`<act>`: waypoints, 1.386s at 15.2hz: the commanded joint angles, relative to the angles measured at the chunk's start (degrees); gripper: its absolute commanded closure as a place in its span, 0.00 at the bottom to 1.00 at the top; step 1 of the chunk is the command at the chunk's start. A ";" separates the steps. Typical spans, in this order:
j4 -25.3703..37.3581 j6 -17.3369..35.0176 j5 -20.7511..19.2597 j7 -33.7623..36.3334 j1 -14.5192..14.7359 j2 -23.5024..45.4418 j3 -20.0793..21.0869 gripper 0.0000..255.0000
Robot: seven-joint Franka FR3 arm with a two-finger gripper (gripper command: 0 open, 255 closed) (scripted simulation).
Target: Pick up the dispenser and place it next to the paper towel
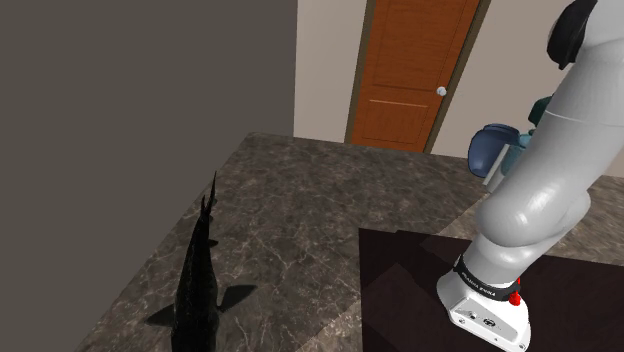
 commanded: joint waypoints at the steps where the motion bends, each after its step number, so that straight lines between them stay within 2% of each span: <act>1: -1.50 1.54 0.00 -0.20 0.23 -0.07 0.04 1.00; 10: -7.64 7.72 1.60 -2.59 -0.19 1.51 0.54 1.00; 21: -13.41 14.08 6.32 -7.32 -3.02 6.27 2.79 1.00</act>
